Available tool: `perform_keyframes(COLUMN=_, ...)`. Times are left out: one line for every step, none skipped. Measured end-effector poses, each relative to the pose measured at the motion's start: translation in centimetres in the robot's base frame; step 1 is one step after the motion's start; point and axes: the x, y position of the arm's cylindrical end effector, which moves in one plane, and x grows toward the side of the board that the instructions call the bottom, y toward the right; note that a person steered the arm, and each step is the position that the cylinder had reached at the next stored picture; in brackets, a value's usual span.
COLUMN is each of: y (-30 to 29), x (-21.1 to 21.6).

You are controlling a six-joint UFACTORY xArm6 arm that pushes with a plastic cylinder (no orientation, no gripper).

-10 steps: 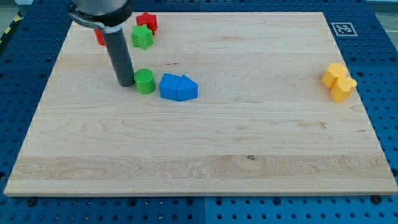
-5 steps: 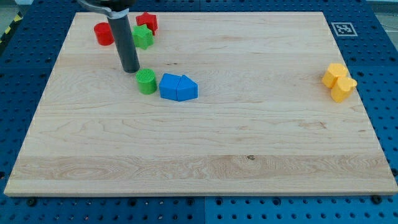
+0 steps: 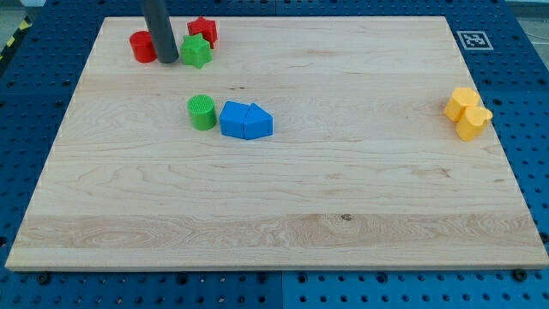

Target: Move the green star to the right side of the blue triangle

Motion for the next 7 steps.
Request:
perform_keyframes(y=0.0, x=-1.0)
perform_keyframes(y=1.1, x=-1.0)
perform_keyframes(y=3.1, x=-0.5)
perform_keyframes(y=4.0, x=-0.4)
perform_keyframes(y=5.6, x=-0.4)
perform_keyframes(y=7.1, x=-0.4)
perform_keyframes(y=7.5, x=-0.4)
